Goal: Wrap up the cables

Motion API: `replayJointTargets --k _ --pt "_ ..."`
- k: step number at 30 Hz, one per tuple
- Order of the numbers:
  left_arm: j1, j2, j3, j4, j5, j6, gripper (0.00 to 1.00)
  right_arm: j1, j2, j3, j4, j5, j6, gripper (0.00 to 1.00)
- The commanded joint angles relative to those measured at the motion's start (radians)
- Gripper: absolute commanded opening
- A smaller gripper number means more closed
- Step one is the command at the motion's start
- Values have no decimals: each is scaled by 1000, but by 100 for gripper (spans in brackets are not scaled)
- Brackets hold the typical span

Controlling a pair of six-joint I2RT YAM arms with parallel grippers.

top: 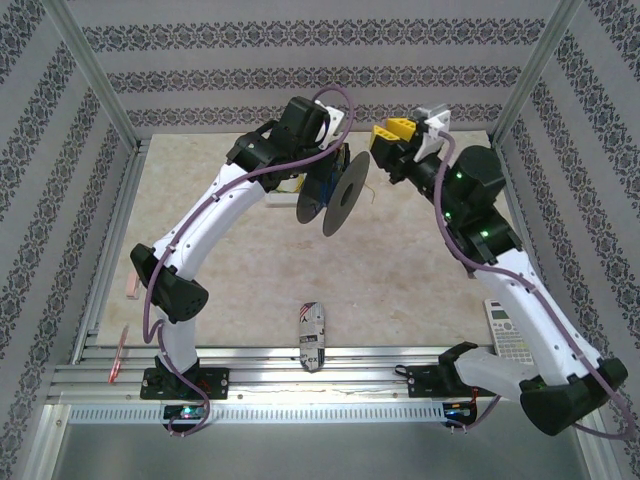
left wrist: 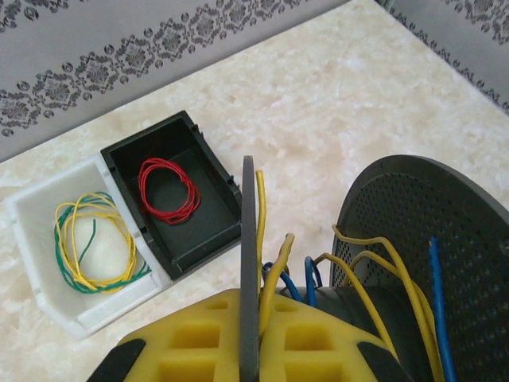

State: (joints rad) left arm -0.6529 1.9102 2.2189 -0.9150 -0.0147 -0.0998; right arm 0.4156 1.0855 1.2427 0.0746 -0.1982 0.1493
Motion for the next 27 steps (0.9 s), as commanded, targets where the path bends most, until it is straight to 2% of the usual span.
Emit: replayJointTargets --k 1,5,7,9,11,14,17,22,27 --pt "-7 -10 56 -4 28 38 0 -48 -59 -11 -36 7 -35 41" --pt "-3 -33 55 -1 77 74 0 -150 -106 -65 -86 -68 -6 54" --pt "8 -47 59 -4 131 82 0 -213 -123 -104 -115 -129 30 68" --pt "25 -62 62 -8 224 94 0 -283 -125 -151 -111 -229 97 89" --pt "32 -75 64 -22 359 138 0 -352 -105 -196 -55 -384 183 98" --pt "39 -67 111 -112 552 219 0 -393 -61 -235 71 -609 234 98" --pt "40 -43 182 -227 621 284 0 -380 -28 -213 72 -744 181 98" --pt "69 -46 200 -269 734 314 0 -373 -19 -217 81 -897 129 98" --pt "103 -49 200 -248 790 302 0 -354 -50 -247 103 -962 143 93"
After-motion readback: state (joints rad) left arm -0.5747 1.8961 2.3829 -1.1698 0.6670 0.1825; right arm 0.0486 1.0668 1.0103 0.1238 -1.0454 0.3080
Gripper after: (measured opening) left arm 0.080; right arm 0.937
